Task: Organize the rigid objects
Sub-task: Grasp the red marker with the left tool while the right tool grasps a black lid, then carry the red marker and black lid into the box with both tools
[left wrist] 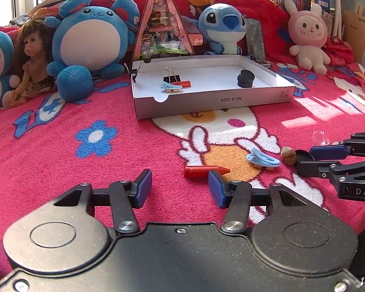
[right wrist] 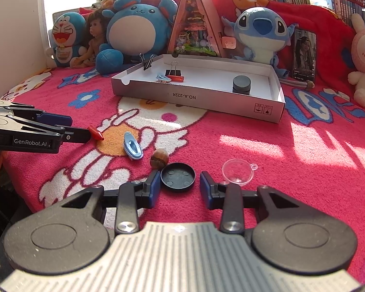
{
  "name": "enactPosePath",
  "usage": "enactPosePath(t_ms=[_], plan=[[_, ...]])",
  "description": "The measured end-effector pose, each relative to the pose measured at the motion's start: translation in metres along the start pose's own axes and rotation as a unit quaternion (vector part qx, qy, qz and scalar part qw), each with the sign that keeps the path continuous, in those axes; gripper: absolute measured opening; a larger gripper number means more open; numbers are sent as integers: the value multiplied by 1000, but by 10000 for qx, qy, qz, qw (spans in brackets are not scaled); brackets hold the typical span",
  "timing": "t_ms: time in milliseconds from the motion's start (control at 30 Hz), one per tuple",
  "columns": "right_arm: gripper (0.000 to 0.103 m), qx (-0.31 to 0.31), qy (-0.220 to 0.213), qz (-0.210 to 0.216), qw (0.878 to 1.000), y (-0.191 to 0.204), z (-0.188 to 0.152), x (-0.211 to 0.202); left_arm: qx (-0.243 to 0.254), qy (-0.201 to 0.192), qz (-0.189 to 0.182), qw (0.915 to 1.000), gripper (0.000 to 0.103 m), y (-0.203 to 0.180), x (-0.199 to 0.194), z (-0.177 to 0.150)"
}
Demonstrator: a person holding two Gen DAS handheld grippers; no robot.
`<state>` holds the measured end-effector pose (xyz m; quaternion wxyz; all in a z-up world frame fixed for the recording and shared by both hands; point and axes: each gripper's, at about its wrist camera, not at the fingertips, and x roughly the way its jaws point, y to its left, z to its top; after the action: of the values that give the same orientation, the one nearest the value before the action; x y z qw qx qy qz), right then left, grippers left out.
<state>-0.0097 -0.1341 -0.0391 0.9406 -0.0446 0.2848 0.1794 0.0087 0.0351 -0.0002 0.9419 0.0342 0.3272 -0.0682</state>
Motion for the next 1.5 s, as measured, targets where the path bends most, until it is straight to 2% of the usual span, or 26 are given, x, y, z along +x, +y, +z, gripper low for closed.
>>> enactPosePath(t_ms=[100,300,400,500,767,967,1233,1500], plan=[[45,15,-10,-9,10000,0,0,0,86,-25,-150,9998,52,-11,2,0],[44,31,-33,-31,10000,0,-1,-1,157,-87,-138,9997,52,-24,11,0],[41,52,-39,-28,10000,0,-1,-1,228,-87,-170,9996,42,-25,14,0],[37,63,-57,-33,10000,0,0,-1,270,-97,-169,9994,42,-25,12,0],[36,155,-146,-72,9997,-2,7,-4,25,-92,-271,9996,42,-17,11,15],[36,227,-317,-225,9990,-10,30,-7,-116,-306,-217,9992,42,-9,12,48],[36,354,-400,-468,9975,-33,80,3,-76,-556,-91,9984,42,-6,27,98],[36,675,-129,-551,9961,-65,125,45,-408,-247,-56,9988,42,3,73,132]])
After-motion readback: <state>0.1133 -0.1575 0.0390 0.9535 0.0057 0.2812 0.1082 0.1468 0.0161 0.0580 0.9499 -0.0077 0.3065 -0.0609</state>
